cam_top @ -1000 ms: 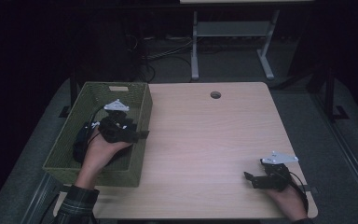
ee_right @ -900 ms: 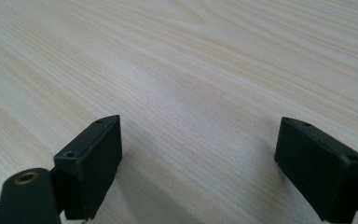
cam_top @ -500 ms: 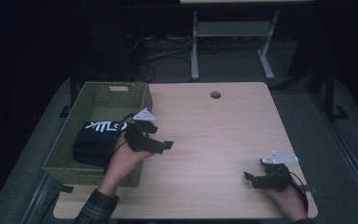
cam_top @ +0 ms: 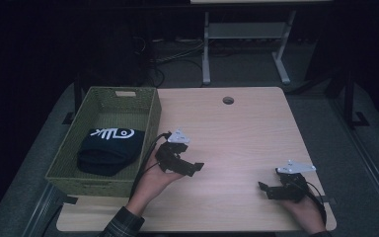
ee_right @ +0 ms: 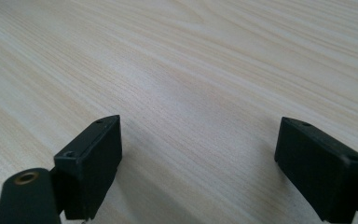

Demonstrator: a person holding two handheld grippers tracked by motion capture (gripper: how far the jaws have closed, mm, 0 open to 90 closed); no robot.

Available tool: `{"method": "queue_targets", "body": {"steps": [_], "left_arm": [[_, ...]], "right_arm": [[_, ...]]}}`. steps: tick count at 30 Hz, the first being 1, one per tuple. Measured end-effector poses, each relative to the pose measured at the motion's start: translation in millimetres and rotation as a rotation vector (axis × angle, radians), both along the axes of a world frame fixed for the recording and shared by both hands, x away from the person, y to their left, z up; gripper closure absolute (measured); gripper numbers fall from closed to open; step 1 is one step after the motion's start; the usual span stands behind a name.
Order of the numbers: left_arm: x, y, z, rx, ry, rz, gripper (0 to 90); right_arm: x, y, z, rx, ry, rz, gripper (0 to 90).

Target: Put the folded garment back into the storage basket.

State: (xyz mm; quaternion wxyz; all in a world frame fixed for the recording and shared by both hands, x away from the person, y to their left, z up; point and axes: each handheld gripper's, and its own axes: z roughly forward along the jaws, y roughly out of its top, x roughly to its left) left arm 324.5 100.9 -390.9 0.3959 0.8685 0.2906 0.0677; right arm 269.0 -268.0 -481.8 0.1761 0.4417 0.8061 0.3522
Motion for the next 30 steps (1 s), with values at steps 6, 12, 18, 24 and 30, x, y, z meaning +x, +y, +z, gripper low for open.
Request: {"method": "queue_targets", "body": {"steps": [6, 12, 18, 24, 30], "left_arm": [[-3.6, -11.2, -22.4, 0.036, -0.024, -0.022, 13.6], [-3.8, -15.1, -40.0, 0.042, -0.024, -0.014, 13.5], [-2.9, -12.8, -56.5, 0.044, -0.025, 0.001, 13.5], [-0.9, -10.4, -72.0, 0.055, -0.043, 0.017, 13.5], [0.8, -10.3, -83.3, 0.081, -0.036, 0.015, 13.5]], "right_arm": [[0.0, -0.1, 0.0, 0.001, 0.001, 0.002, 14.5], [0.0, 0.0, 0.0, -0.001, 0.0, 0.0, 14.5], [0.0, 0.0, 0.0, 0.0, 0.0, -0.001, 14.5], [0.0, 0.1, 0.0, 0.0, 0.0, -0.001, 14.5], [0.0, 0.1, 0.0, 0.001, 0.0, -0.001, 14.5]]}}
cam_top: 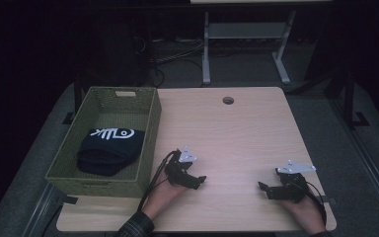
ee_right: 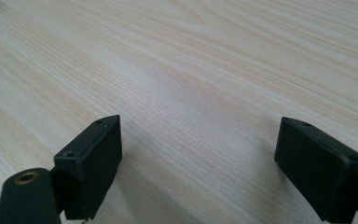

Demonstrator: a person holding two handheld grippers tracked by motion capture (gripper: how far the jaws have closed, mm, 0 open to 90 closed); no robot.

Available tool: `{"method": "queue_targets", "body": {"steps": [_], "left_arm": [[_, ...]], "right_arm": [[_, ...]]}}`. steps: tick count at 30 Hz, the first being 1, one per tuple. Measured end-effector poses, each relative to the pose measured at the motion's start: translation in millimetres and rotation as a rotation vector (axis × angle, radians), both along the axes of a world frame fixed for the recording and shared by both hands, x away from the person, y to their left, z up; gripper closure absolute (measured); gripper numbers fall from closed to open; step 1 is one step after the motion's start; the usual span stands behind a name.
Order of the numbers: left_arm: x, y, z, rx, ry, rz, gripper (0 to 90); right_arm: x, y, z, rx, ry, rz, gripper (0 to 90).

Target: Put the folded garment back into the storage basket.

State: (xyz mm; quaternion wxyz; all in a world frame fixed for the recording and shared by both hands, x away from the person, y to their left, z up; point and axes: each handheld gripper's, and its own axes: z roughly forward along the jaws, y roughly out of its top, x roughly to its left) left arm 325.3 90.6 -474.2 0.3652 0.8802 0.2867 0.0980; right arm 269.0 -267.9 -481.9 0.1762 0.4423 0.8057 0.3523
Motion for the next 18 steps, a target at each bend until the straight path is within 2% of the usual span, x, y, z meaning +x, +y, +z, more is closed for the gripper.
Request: {"method": "queue_targets", "body": {"steps": [4, 6, 18], "left_arm": [[-1.8, -0.8, -2.0, 0.019, -0.036, -0.004, 13.1], [-1.8, 0.2, -3.4, 0.005, -0.046, 0.0, 12.9], [-1.8, 0.2, -3.4, 0.007, -0.047, 0.0, 12.9]], "right_arm": [[0.0, 0.0, 0.0, 0.0, 0.0, 0.0, 14.5], [0.0, 0.0, 0.0, 0.0, 0.0, 0.001, 14.5], [0.0, 0.0, -0.1, 0.0, 0.0, 0.0, 14.5]]}}
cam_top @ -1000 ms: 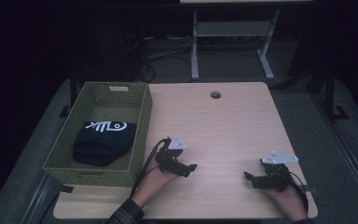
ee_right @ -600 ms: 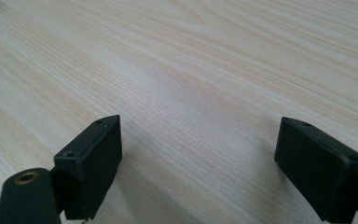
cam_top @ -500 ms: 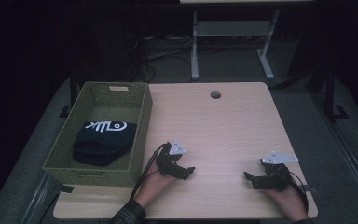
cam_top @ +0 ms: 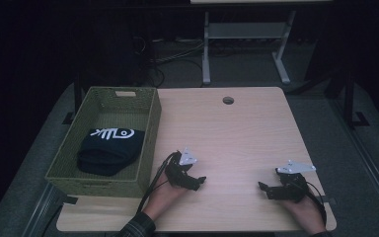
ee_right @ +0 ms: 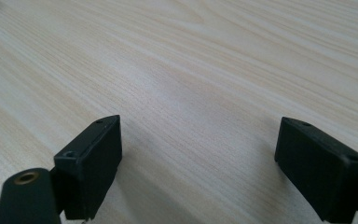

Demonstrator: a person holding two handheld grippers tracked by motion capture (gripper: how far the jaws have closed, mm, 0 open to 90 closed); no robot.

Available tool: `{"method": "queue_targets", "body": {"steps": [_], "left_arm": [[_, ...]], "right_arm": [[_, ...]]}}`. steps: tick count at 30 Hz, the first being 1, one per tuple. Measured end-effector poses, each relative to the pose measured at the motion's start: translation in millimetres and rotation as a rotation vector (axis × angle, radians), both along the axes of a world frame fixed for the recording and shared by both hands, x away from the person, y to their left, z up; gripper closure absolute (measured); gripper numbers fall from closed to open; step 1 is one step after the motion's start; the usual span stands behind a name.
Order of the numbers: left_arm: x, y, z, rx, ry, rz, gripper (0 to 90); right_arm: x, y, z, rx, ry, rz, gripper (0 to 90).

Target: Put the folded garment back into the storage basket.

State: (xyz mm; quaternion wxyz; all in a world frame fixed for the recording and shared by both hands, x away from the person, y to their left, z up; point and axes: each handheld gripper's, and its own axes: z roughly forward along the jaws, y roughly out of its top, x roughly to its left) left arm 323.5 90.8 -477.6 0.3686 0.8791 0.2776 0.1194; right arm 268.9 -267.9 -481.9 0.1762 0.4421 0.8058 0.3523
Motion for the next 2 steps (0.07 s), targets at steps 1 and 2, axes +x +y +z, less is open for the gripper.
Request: {"method": "queue_targets", "body": {"steps": [1, 2], "left_arm": [[0.0, -0.1, -0.1, -0.001, 0.0, 0.001, 12.9], [0.0, 0.0, 0.0, -0.001, 0.0, 0.001, 12.9]], "right_arm": [[0.0, 0.0, 0.0, 0.0, 0.0, 0.0, 14.5], [0.0, 0.0, 0.0, 0.0, 0.0, 0.0, 14.5]]}}
